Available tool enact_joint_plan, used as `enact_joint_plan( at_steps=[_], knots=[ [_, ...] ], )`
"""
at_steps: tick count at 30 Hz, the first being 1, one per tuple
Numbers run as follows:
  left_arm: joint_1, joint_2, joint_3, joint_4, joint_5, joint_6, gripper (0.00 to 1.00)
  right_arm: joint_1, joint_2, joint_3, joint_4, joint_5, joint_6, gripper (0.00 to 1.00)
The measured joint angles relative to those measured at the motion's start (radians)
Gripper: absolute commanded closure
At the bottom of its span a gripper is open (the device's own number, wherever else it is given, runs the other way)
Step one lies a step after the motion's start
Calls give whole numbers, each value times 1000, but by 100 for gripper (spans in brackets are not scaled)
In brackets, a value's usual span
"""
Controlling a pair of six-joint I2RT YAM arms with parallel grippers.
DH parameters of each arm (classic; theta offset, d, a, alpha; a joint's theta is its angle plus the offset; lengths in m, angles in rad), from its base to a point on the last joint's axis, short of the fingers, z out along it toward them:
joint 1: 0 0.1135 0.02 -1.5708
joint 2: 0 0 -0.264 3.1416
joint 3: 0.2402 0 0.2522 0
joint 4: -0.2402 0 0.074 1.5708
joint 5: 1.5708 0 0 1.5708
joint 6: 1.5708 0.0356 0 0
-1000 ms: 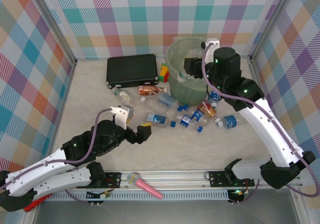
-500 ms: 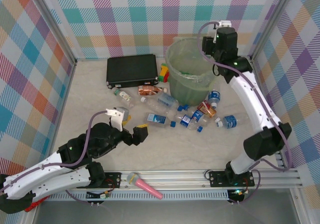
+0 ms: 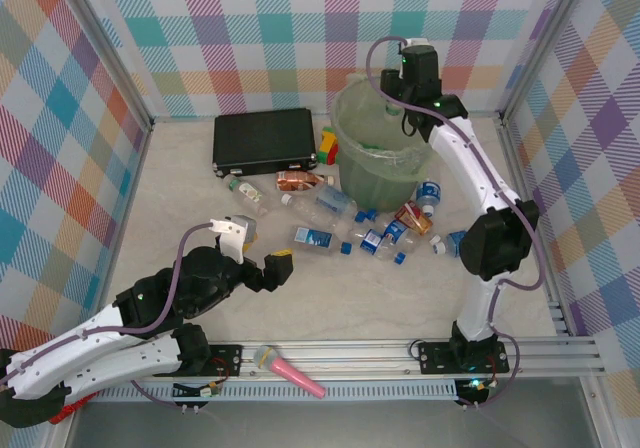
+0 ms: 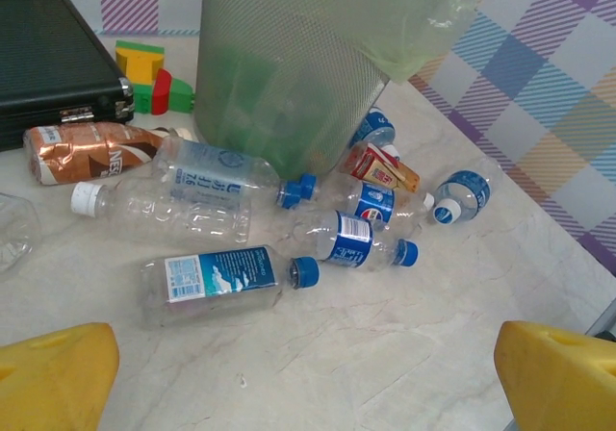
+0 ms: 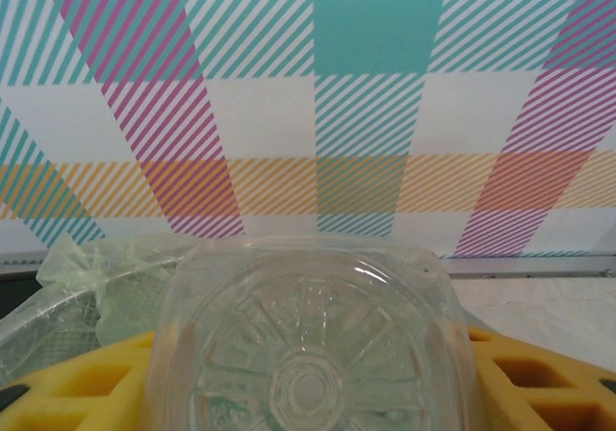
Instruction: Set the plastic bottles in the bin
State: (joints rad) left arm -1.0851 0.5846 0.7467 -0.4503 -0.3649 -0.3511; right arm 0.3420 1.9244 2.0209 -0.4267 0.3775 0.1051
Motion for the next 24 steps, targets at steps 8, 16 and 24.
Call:
enact_joint_plan(
  at_steps=[8, 16, 24],
  knots=[
    [0, 31, 6, -14, -12, 0, 1, 28, 95, 102, -61, -10, 2, 14],
    [0, 45, 6, -19, -15, 0, 0, 34, 94, 126, -98, -4, 5, 1],
    [0, 64, 6, -20, -24, -4, 0, 34, 0, 99, -135, -5, 13, 1]
  ],
)
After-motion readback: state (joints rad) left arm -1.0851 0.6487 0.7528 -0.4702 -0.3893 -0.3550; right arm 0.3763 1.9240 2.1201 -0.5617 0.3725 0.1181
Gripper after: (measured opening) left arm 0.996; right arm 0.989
